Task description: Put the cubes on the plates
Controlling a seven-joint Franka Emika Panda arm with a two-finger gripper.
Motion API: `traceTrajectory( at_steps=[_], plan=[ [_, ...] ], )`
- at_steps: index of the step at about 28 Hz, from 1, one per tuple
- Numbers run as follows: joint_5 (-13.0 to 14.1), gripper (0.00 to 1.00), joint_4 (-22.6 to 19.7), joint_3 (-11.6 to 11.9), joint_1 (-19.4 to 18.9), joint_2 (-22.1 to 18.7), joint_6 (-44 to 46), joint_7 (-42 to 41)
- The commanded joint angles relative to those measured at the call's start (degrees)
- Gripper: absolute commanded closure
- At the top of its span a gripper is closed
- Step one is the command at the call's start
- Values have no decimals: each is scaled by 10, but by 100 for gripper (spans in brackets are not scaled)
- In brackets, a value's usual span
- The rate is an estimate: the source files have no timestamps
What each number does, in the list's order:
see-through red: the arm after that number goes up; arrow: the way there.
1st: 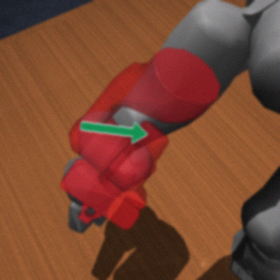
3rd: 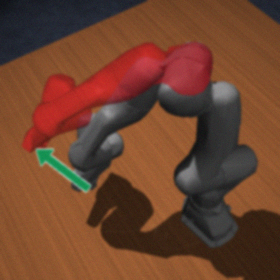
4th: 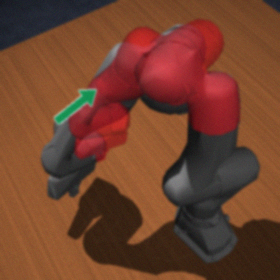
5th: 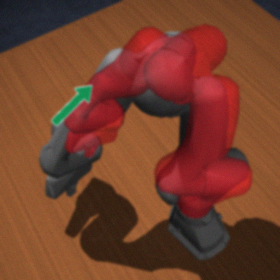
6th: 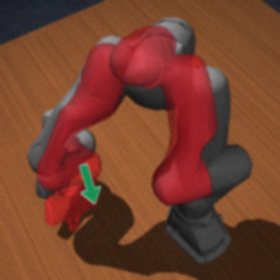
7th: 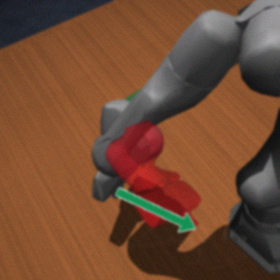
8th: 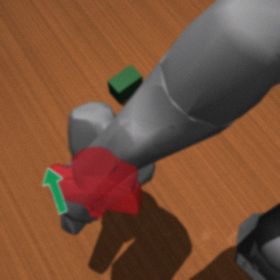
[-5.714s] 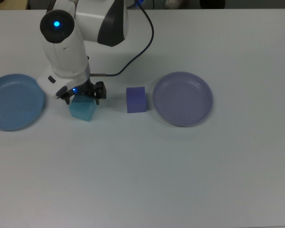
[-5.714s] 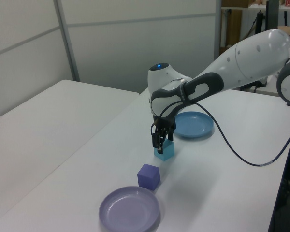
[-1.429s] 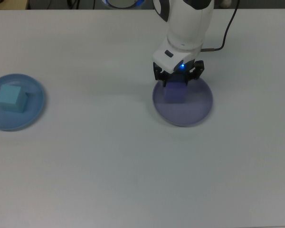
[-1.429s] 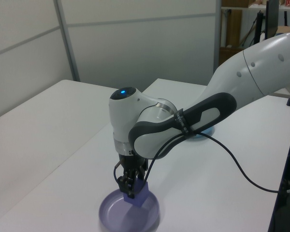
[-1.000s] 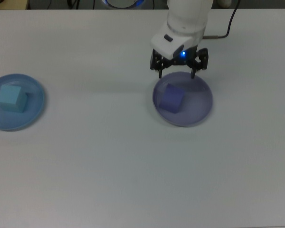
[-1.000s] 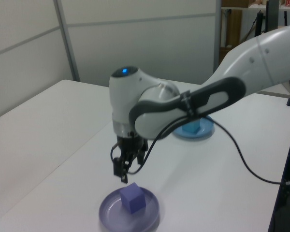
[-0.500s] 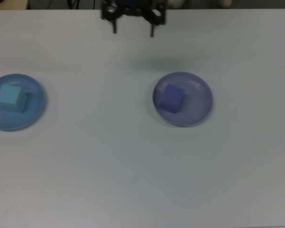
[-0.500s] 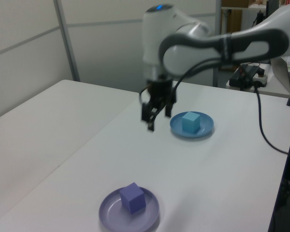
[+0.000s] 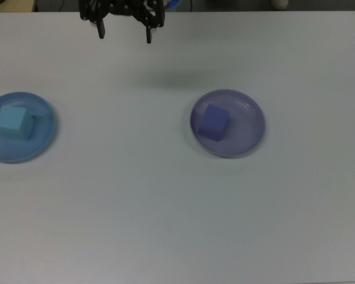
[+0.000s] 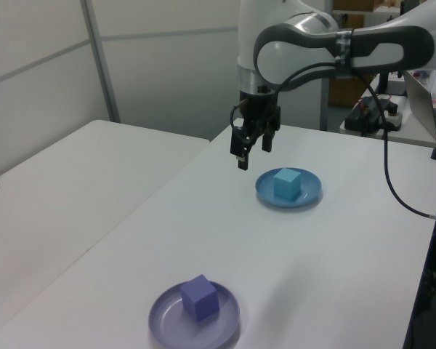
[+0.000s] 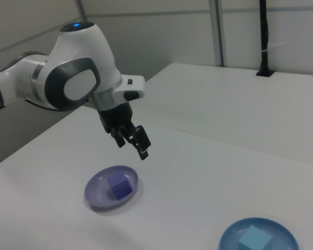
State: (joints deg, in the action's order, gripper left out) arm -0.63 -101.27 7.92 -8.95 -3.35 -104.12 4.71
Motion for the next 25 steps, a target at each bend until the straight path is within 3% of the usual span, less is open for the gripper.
traceTrajectory(
  at_steps=[1,5,25],
  plan=[
    [-1,0,66,-3,14,44,33,-15],
    [2,0,93,-2,18,59,48,-22],
    [12,0,95,-2,18,68,52,-43]
  ],
)
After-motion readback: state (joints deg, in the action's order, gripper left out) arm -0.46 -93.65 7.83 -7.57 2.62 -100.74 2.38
